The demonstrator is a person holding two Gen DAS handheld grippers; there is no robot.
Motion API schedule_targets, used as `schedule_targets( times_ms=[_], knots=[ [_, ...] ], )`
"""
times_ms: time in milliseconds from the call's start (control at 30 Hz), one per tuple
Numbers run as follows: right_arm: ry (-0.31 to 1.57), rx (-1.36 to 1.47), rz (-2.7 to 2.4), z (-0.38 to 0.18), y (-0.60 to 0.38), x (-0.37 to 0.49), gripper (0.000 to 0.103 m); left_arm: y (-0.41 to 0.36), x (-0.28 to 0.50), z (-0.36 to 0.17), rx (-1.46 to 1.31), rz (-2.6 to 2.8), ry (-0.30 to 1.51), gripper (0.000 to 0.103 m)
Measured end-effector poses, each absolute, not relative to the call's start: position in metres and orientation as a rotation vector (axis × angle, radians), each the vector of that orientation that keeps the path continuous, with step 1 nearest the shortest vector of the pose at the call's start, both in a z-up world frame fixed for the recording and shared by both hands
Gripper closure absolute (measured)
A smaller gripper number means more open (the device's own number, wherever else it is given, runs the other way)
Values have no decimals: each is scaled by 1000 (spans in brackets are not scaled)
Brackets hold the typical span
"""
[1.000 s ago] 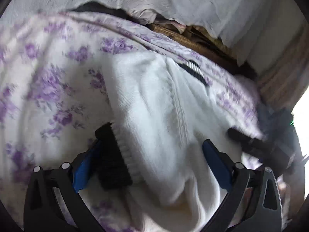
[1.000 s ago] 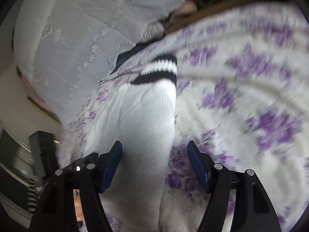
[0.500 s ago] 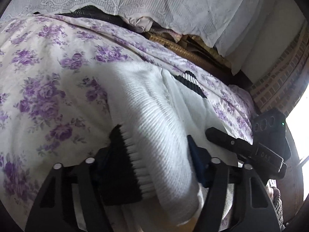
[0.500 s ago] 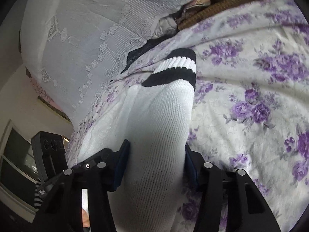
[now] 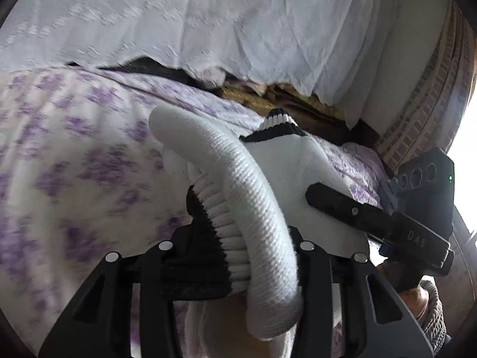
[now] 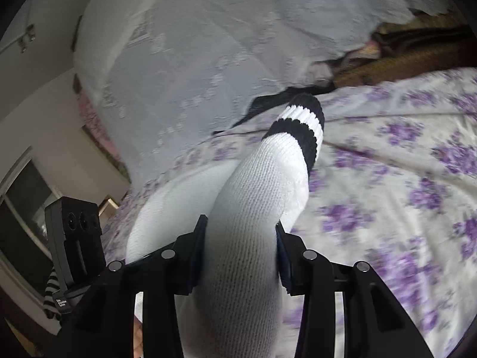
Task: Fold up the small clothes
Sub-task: 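Lift the folded sweater with the right gripper while the left gripper supports it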
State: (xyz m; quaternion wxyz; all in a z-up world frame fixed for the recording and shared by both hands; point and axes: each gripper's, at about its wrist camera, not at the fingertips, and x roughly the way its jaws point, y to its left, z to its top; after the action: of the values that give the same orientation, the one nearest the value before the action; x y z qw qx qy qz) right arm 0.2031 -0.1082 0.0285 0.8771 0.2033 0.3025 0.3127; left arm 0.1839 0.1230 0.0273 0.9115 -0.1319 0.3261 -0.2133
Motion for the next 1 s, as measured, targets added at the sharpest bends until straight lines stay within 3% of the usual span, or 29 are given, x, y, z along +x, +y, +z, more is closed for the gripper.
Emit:
schedule_targets(
  times_ms=[267, 533, 1000],
  knots=[
    [650, 412, 828, 63, -5, 181, 62, 193, 118, 73, -197, -278, 602, 64],
    [672, 372, 998, 106, 99, 150, 63, 299, 55, 99, -347, -155, 531, 64],
    [703, 478, 1472, 226, 285, 36, 63, 436, -133, 257, -227, 214, 365, 64]
  ],
)
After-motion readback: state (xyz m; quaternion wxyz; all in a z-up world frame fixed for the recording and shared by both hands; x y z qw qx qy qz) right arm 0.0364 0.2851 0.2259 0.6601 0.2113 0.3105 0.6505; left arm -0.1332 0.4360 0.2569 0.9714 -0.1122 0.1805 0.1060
